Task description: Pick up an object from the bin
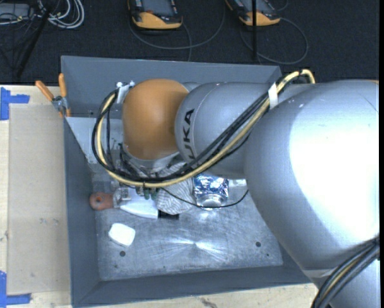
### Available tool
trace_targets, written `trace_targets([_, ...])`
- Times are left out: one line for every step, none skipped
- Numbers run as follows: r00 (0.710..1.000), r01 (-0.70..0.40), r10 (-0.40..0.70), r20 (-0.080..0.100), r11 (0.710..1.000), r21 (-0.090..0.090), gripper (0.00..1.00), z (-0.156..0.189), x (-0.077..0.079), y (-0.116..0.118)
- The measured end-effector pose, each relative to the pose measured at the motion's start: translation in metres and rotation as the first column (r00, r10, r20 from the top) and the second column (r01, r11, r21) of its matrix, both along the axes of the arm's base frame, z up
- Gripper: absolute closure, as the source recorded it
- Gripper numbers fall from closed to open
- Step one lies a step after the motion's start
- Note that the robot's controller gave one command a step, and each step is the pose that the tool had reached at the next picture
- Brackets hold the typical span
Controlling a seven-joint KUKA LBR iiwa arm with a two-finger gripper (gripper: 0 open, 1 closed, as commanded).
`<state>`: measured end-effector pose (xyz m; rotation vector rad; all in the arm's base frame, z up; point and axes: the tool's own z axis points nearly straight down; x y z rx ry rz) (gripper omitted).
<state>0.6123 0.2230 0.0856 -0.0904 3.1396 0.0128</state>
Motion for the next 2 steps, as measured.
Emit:
trace_targets([0.997, -0.079, 0.079, 0.021, 0.997, 0.005, 1.0, 0.001, -0.006, -0.003])
trace_targets([0.995, -0.096, 0.096, 0.001, 0.995, -0.007, 1.0, 0.095, 0.01, 0.004])
